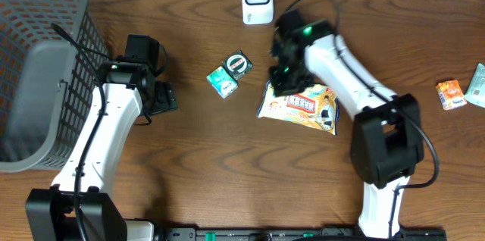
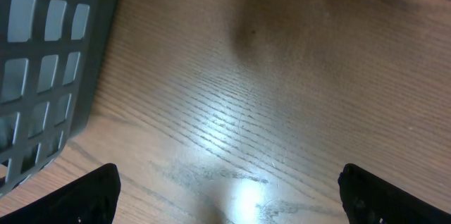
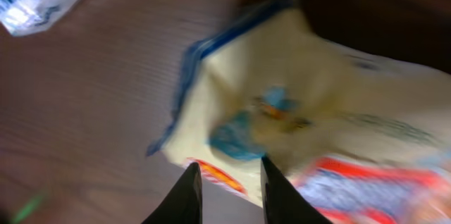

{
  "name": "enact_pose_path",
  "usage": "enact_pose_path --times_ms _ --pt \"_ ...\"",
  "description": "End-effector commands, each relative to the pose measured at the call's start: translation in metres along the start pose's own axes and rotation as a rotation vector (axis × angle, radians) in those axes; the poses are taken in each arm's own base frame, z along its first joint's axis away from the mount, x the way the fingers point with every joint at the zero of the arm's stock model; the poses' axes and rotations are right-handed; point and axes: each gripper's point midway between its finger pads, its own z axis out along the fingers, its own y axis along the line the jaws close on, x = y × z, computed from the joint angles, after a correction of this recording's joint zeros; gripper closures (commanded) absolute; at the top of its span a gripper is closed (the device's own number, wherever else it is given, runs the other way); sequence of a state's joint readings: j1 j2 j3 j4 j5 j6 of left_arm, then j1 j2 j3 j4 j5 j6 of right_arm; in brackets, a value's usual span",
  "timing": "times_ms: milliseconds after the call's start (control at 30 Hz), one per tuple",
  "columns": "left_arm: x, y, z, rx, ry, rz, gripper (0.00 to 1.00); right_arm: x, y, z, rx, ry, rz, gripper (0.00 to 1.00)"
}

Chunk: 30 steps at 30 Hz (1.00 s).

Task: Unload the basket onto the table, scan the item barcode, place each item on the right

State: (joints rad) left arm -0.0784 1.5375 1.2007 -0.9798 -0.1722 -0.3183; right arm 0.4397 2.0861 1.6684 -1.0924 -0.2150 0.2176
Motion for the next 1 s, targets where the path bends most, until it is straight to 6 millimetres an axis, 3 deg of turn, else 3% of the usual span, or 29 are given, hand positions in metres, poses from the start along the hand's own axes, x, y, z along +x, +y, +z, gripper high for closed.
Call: enact_pose_path --times_ms 0,133,233,333,467,667,867,967 --pt "0.0 0.005 0.001 -0.022 -0.001 -0.015 0.02 0.008 0.021 0.024 -0.027 0.003 0.001 0.78" --pt "0.001 0.005 0.001 -0.022 0.0 -0.014 0.02 0.007 0.049 0.036 -0.083 -0.028 -0.017 0.91" --pt "0.0 0.005 0.001 -0.022 -0.001 -0.015 0.02 0.009 0.076 0.027 -0.184 -0.014 -0.051 0.91" --pt "0.0 0.005 0.001 -0.022 -0.001 -0.015 0.02 0.009 0.085 0.012 -0.212 0.001 -0.055 0.95" --pt "0.0 0.005 0.001 -0.022 -0.001 -0.015 0.02 0.002 0.073 -0.004 -0.144 -0.013 -0.042 0.91" --pt "0.0 0.005 0.001 -0.022 -0.001 -0.015 0.02 -0.006 0.02 -0.006 0.11 -0.062 0.024 0.85" --pt "0.0 0.005 0.001 -0.022 -0.001 -0.015 0.02 0.007 0.009 0.008 0.159 -0.026 0.028 0.83" --pt "0.0 0.005 0.001 -0.022 -0.001 -0.015 0.02 0.02 -0.001 0.021 0.199 0.013 0.032 0.9"
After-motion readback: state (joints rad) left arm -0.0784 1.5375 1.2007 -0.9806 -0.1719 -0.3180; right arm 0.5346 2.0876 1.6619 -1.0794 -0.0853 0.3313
